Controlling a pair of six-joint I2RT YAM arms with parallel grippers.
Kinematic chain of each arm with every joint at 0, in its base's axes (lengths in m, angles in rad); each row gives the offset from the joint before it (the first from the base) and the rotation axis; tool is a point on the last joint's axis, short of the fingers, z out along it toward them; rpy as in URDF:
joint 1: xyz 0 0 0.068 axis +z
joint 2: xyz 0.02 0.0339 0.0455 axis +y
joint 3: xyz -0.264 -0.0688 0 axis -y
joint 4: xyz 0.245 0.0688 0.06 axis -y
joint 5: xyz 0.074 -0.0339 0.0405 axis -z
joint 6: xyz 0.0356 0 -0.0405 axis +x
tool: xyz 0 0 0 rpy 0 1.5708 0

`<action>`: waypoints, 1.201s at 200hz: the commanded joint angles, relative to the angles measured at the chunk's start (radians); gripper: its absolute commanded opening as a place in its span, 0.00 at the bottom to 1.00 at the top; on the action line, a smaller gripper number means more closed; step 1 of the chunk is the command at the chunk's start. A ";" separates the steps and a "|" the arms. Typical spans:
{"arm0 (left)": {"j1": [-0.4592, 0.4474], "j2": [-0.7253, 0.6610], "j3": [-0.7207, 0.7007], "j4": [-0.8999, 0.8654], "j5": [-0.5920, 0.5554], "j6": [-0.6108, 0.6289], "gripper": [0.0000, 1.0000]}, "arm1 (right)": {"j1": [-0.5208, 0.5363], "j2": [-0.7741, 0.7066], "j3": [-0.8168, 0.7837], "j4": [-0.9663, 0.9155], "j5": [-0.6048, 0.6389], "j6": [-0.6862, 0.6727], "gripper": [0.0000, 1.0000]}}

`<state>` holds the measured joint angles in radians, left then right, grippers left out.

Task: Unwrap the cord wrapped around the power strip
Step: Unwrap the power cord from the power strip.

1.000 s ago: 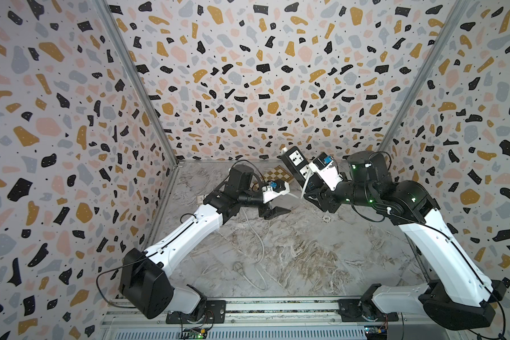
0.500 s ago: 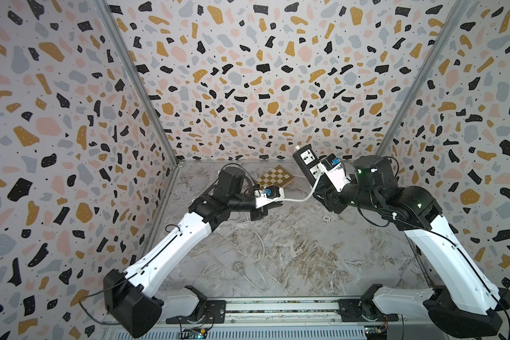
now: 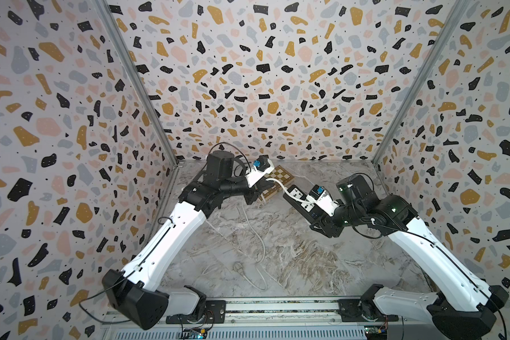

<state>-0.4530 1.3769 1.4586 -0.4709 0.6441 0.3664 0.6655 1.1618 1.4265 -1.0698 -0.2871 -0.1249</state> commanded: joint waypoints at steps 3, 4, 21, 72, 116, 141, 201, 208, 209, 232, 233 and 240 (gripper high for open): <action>0.015 0.050 0.040 0.015 -0.072 -0.118 0.00 | 0.000 -0.057 0.033 -0.019 -0.151 -0.002 0.00; 0.016 0.052 0.039 0.017 -0.073 -0.121 0.00 | 0.000 -0.057 0.034 -0.019 -0.154 -0.001 0.00; 0.025 0.073 0.029 0.071 -0.070 -0.192 0.00 | 0.000 -0.063 0.040 -0.019 -0.191 0.024 0.00; 0.027 0.135 0.014 0.068 -0.038 -0.252 0.00 | 0.000 -0.056 0.131 0.005 -0.207 0.045 0.00; 0.028 0.156 -0.094 -0.005 -0.020 -0.236 0.04 | 0.000 -0.080 0.203 0.093 -0.081 0.051 0.00; 0.029 0.095 -0.105 0.026 -0.014 -0.243 0.43 | 0.000 -0.085 0.167 0.092 0.141 0.016 0.00; 0.037 -0.103 -0.009 -0.074 0.011 -0.187 0.81 | -0.001 -0.001 0.175 0.072 0.297 -0.097 0.00; 0.037 -0.134 -0.020 -0.063 0.023 -0.172 0.80 | -0.001 0.011 0.180 0.046 0.270 -0.121 0.00; 0.037 -0.139 -0.022 -0.062 0.027 -0.168 0.80 | -0.001 0.013 0.182 0.044 0.266 -0.126 0.00; 0.035 -0.225 -0.034 -0.077 0.144 0.014 0.81 | -0.002 0.046 0.207 -0.051 0.197 -0.217 0.00; 0.034 -0.228 -0.034 -0.078 0.149 0.024 0.80 | -0.002 0.046 0.208 -0.054 0.192 -0.224 0.00; 0.030 -0.243 -0.035 -0.084 0.186 0.088 0.81 | -0.002 0.051 0.214 -0.081 0.156 -0.263 0.00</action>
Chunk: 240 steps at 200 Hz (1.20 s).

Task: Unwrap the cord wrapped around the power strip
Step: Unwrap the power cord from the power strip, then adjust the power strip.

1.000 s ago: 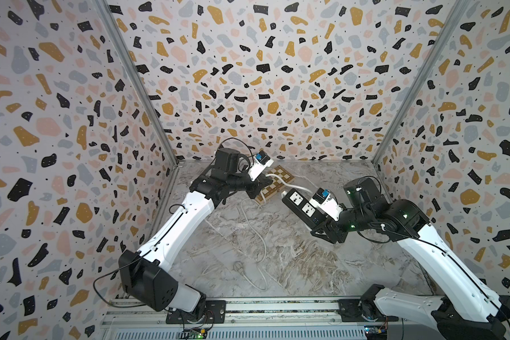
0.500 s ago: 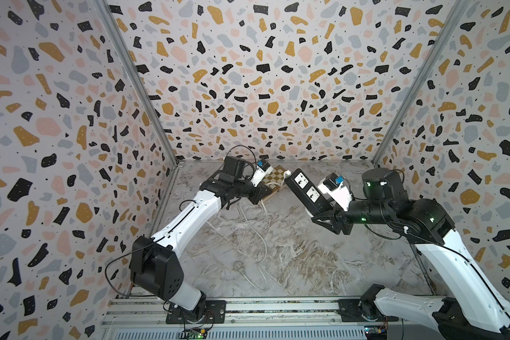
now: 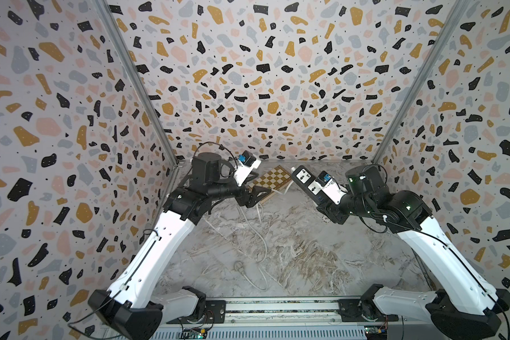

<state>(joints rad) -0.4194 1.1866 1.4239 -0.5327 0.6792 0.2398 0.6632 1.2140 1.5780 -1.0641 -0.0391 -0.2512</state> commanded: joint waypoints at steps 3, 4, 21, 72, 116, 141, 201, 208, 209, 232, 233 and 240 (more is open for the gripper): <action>-0.004 -0.058 0.000 -0.024 0.165 0.241 0.82 | 0.001 -0.001 0.061 -0.094 -0.113 -0.156 0.00; -0.005 -0.059 0.000 -0.025 0.167 0.250 0.82 | 0.000 -0.001 0.061 -0.098 -0.118 -0.162 0.00; -0.012 -0.057 0.014 -0.030 0.221 0.339 0.83 | 0.000 -0.012 0.054 -0.118 -0.182 -0.239 0.00; -0.091 0.069 0.176 -0.323 0.282 0.529 0.86 | 0.001 -0.050 0.027 -0.180 -0.225 -0.383 0.00; -0.176 0.157 0.251 -0.389 0.238 0.577 0.89 | 0.001 -0.041 0.048 -0.216 -0.253 -0.441 0.00; -0.198 0.178 0.261 -0.402 0.232 0.559 0.94 | 0.002 -0.028 0.057 -0.218 -0.260 -0.452 0.00; -0.245 0.274 0.296 -0.410 0.172 0.535 0.90 | 0.002 -0.001 0.073 -0.212 -0.309 -0.469 0.00; -0.247 0.289 0.304 -0.427 0.166 0.542 0.88 | 0.001 0.001 0.073 -0.209 -0.307 -0.471 0.00; -0.248 0.291 0.305 -0.428 0.165 0.544 0.88 | 0.001 0.001 0.073 -0.209 -0.306 -0.471 0.00; -0.254 0.299 0.289 -0.448 0.146 0.579 0.81 | 0.001 0.011 0.075 -0.208 -0.291 -0.477 0.00; -0.254 0.299 0.289 -0.449 0.146 0.579 0.81 | 0.001 0.011 0.076 -0.209 -0.290 -0.477 0.00; -0.255 0.300 0.284 -0.453 0.143 0.585 0.79 | 0.001 0.017 0.078 -0.209 -0.284 -0.476 0.00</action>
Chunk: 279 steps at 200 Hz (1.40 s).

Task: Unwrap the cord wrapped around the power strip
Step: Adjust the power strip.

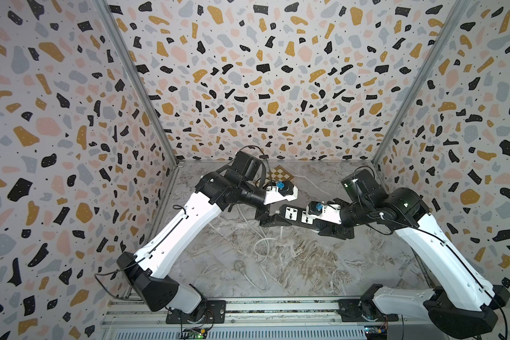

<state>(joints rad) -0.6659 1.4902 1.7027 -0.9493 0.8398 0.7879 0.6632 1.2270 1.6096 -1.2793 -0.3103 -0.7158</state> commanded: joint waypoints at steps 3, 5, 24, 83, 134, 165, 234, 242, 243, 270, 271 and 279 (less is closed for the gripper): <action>-0.009 -0.003 0.005 -0.037 -0.020 0.037 0.77 | 0.001 0.005 0.049 0.004 -0.009 -0.011 0.00; -0.010 -0.002 0.004 -0.039 -0.021 0.039 0.77 | 0.001 0.007 0.051 0.003 -0.009 -0.011 0.00; -0.013 0.006 0.005 -0.042 -0.033 0.045 0.67 | 0.001 0.023 0.061 -0.005 -0.007 -0.014 0.00; -0.023 0.012 -0.002 -0.019 -0.033 0.037 0.57 | 0.001 0.048 0.082 -0.007 -0.036 -0.022 0.00; -0.030 0.023 0.007 0.004 -0.032 0.033 0.61 | 0.002 0.054 0.085 -0.006 -0.051 -0.022 0.00; -0.031 0.023 0.005 -0.003 -0.041 0.037 0.40 | 0.001 0.054 0.087 -0.007 -0.055 -0.017 0.00; -0.029 -0.047 -0.074 0.171 -0.159 -0.047 0.00 | 0.002 -0.034 0.081 0.129 0.052 0.234 0.64; -0.027 -0.062 -0.095 0.215 -0.187 -0.078 0.00 | 0.000 -0.051 0.094 0.134 0.064 0.286 0.70; -0.026 -0.064 -0.098 0.222 -0.189 -0.083 0.00 | 0.000 -0.053 0.096 0.135 0.066 0.291 0.70; 0.009 -0.098 -0.154 0.341 -0.220 -0.225 0.00 | 0.000 -0.122 0.113 0.134 0.094 0.467 0.80; 0.010 -0.099 -0.156 0.345 -0.220 -0.230 0.00 | 0.000 -0.124 0.112 0.135 0.096 0.473 0.80; 0.020 -0.104 -0.167 0.361 -0.216 -0.265 0.00 | -0.001 -0.146 0.100 0.140 0.114 0.530 0.81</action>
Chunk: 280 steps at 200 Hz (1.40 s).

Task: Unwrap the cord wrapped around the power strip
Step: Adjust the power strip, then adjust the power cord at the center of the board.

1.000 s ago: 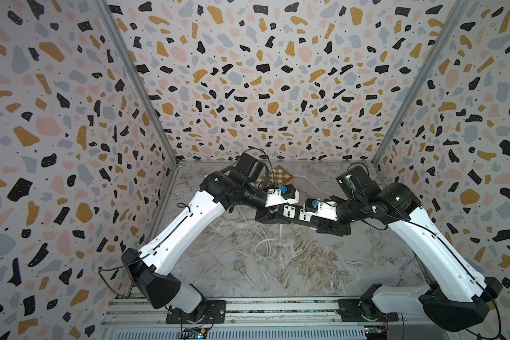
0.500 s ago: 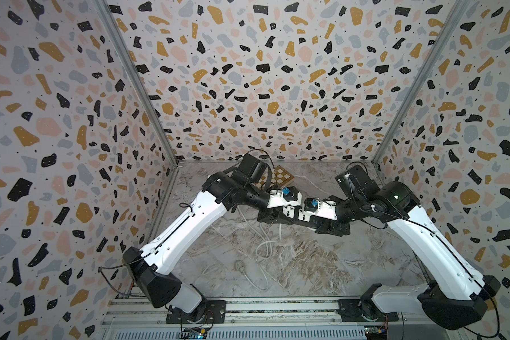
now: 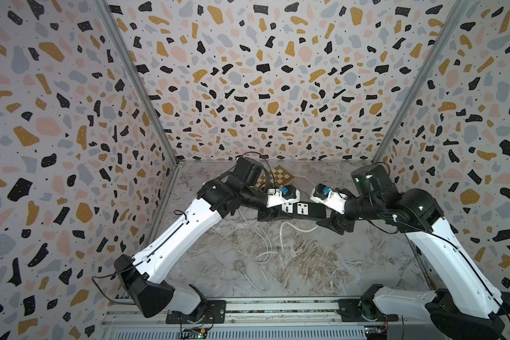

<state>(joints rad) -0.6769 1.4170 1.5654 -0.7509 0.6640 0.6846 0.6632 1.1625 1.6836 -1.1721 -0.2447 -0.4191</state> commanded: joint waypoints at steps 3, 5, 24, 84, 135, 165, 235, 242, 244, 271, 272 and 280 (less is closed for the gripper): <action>0.034 -0.034 -0.033 0.167 -0.038 -0.173 0.00 | 0.000 -0.092 0.018 0.038 0.055 0.254 0.81; 0.037 -0.036 -0.036 0.170 -0.036 -0.180 0.00 | 0.000 -0.096 0.012 0.041 0.062 0.266 0.81; 0.054 -0.065 -0.074 0.234 -0.034 -0.263 0.00 | 0.000 -0.181 -0.110 0.132 0.136 0.393 0.81; 0.114 -0.147 -0.154 0.562 -0.167 -0.576 0.00 | -0.001 -0.366 -0.638 0.628 0.087 0.597 0.74; 0.115 -0.162 -0.152 0.675 -0.274 -0.683 0.00 | 0.000 -0.259 -0.807 0.705 -0.081 0.536 0.78; 0.118 -0.160 -0.138 0.721 -0.309 -0.725 0.00 | 0.000 -0.234 -0.937 0.827 -0.070 0.479 0.79; 0.122 -0.168 -0.128 0.756 -0.327 -0.760 0.00 | 0.000 -0.106 -1.062 1.014 -0.079 0.434 0.44; 0.123 -0.171 -0.127 0.760 -0.339 -0.760 0.00 | -0.001 -0.109 -1.065 1.019 -0.051 0.440 0.36; 0.123 -0.172 -0.126 0.761 -0.343 -0.762 0.00 | 0.000 -0.111 -1.065 1.019 -0.042 0.442 0.33; 0.125 -0.182 -0.116 0.788 -0.405 -0.771 0.00 | -0.001 -0.154 -1.036 0.970 0.073 0.434 0.00; 0.125 -0.183 -0.116 0.789 -0.407 -0.771 0.00 | -0.001 -0.156 -1.036 0.967 0.078 0.433 0.00; 0.124 -0.183 -0.115 0.800 -0.429 -0.777 0.00 | -0.001 -0.173 -1.019 0.939 0.128 0.432 0.00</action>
<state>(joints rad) -0.5591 1.2751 1.4014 -0.0940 0.3077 -0.0708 0.6632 1.0489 0.6140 -0.2062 -0.2546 0.0227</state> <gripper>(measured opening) 0.502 0.069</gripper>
